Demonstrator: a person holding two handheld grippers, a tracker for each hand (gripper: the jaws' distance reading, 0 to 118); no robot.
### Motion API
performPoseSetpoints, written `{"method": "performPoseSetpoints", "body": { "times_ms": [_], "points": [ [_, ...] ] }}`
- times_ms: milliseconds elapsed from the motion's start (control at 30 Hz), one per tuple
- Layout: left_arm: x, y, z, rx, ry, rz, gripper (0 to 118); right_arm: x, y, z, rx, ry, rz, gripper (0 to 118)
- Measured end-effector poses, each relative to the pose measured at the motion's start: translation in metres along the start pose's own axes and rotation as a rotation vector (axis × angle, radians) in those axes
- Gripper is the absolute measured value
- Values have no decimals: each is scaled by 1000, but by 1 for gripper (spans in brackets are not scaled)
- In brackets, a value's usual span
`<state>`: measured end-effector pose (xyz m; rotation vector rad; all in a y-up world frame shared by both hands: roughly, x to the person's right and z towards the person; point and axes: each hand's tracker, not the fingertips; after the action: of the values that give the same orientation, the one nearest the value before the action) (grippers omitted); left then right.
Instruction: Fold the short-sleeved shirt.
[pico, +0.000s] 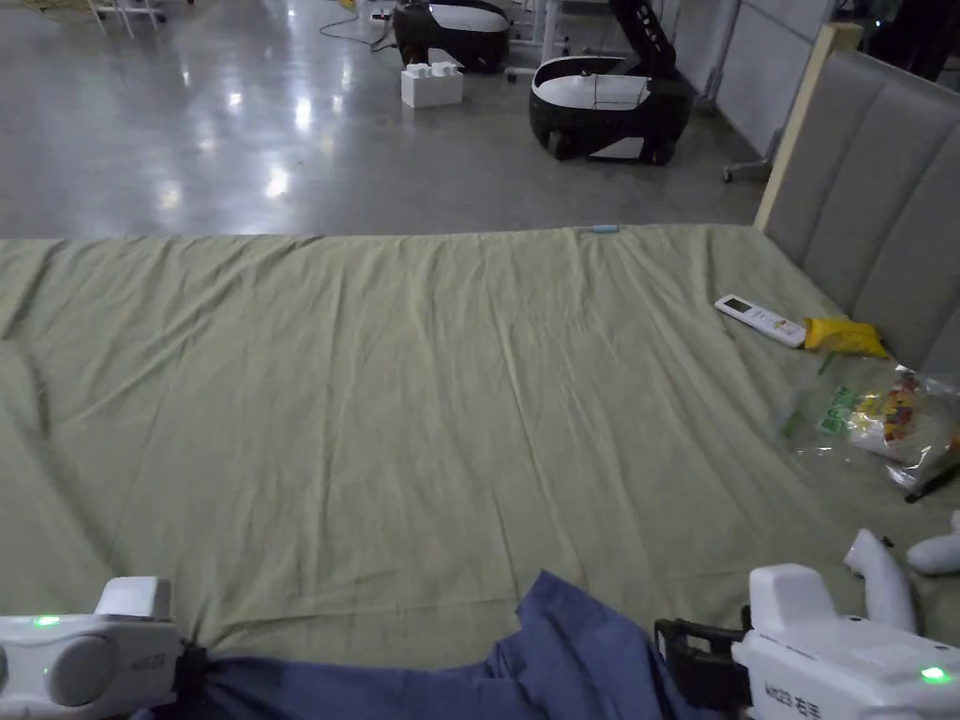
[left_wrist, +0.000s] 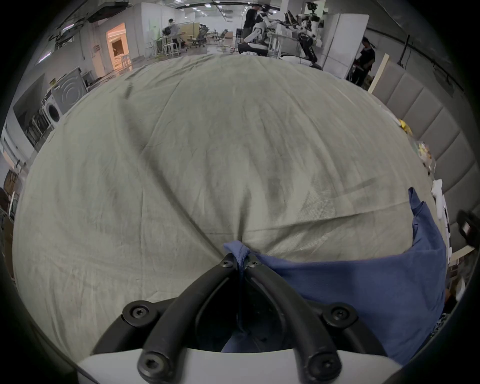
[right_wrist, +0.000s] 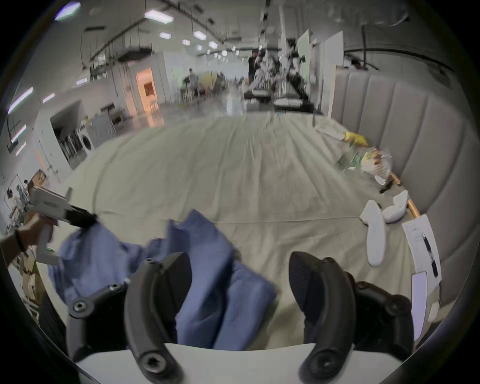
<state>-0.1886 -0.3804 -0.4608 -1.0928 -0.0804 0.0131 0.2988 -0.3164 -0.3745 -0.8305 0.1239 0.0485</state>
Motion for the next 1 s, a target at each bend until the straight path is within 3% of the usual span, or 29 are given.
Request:
{"method": "performPoseSetpoints", "body": {
  "times_ms": [100, 167, 233, 300, 333, 367, 400, 500, 633, 833, 1000],
  "points": [
    [3, 2, -1, -8, 11, -24, 3, 2, 14, -47, -112, 67, 56, 79],
    [3, 1, -1, -7, 13, -27, 3, -1, 18, -71, -170, 103, 46, 79],
    [1, 0, -1, 2, 10, -22, 3, -4, 17, -94, -271, 93, 46, 72],
    [0, -1, -1, 8, 8, -13, 3, -11, 14, -95, -261, 47, 138, 67],
    [0, -1, -1, 11, 10, -16, 3, -13, 16, -88, -237, 59, 152, 52],
    [1, -2, -1, 15, 13, -20, 3, -13, 16, -80, -230, 69, 141, 22],
    [2, -4, -1, 20, 17, -24, 3, -15, 16, -74, -220, 110, 144, 6],
    [-2, 0, 10, 19, 4, 17, 3, -11, 15, -59, -177, 99, 129, 5],
    [-24, -4, 79, 187, -139, 118, 3, 3, 25, 0, -7, 192, -42, 5],
    [-43, -22, 247, 522, -255, 100, 3, 4, 59, 122, 309, 208, -62, 5],
    [-43, -22, 373, 803, -197, 20, 3, 8, 103, 212, 579, 178, -95, 5]
  ]
}}
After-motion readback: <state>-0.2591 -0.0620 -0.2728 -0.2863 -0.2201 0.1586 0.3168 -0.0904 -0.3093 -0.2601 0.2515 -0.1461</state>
